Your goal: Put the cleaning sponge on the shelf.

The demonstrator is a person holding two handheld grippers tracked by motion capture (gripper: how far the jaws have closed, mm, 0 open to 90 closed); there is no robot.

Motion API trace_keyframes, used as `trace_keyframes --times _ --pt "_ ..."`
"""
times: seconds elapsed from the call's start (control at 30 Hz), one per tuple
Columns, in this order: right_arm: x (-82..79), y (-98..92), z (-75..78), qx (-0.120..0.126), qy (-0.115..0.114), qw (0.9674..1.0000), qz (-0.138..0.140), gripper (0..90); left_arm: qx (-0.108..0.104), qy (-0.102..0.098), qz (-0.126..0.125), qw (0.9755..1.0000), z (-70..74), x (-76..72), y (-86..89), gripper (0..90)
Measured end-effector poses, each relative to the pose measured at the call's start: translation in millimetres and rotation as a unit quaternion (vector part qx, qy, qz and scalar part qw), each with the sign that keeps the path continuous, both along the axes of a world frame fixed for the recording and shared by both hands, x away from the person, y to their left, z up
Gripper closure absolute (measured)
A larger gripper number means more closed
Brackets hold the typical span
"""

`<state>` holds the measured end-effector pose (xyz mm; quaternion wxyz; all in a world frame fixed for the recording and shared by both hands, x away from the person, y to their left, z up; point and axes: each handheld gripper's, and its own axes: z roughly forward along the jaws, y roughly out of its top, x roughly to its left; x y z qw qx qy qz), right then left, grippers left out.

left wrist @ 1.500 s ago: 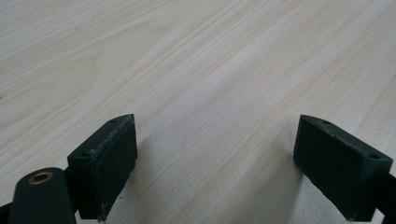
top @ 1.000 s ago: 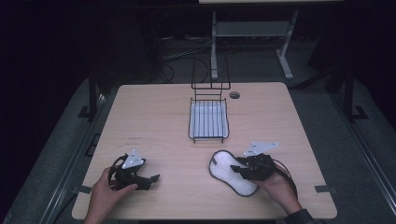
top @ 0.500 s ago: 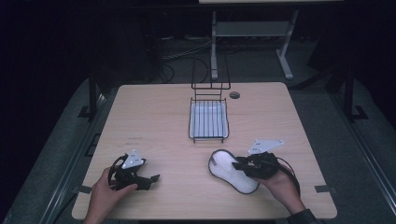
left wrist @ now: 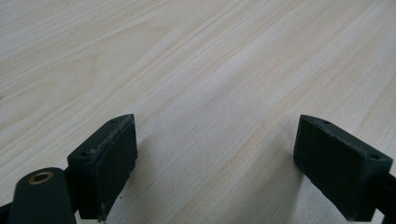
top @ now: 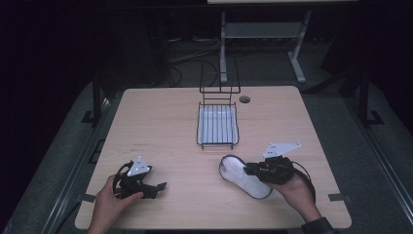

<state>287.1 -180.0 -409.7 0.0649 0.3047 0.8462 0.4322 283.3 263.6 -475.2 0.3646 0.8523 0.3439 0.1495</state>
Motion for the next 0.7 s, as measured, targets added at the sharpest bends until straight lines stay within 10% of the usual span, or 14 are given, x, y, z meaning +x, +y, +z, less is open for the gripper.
trace_keyframes --times 0.7 --pt "17.7 -17.3 12.5 0.043 -0.005 0.9989 -0.016 81.1 -0.002 0.000 0.001 1.0000 -0.1 0.0 -0.2 12.8"
